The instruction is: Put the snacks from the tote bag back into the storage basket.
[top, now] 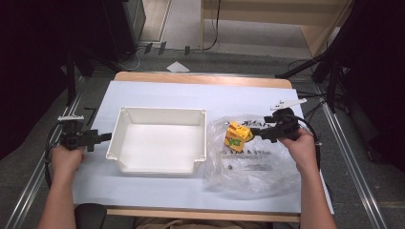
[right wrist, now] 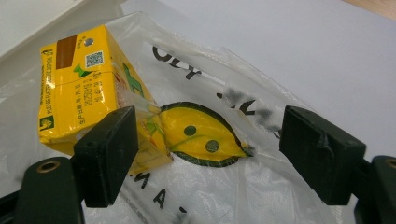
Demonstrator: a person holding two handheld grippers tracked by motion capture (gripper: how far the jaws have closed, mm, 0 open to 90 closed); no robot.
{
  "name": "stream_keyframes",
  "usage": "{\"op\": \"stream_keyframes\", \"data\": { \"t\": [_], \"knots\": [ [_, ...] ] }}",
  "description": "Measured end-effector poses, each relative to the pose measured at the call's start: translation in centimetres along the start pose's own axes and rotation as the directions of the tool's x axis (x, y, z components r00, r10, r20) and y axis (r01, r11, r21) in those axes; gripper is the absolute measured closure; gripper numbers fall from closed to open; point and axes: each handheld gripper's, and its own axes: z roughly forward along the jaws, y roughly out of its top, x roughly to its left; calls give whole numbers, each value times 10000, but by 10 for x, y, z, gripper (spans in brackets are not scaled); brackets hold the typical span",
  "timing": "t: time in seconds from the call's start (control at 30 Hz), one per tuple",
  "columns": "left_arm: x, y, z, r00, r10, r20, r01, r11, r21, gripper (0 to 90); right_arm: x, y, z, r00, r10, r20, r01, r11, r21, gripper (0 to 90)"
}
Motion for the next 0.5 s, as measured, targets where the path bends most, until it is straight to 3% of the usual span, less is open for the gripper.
{"op": "stream_keyframes", "data": {
  "t": [0.37,0.5],
  "knots": [
    [0,0,1,10000,1,7,-1,10000,41,228,2,3,-3,9999,115,-9,-115,9999,-29,205],
    [0,0,0,10000,8,6,-8,10000,38,228,6,7,-4,9997,59,217,-60,10000,46,205]
  ]
}}
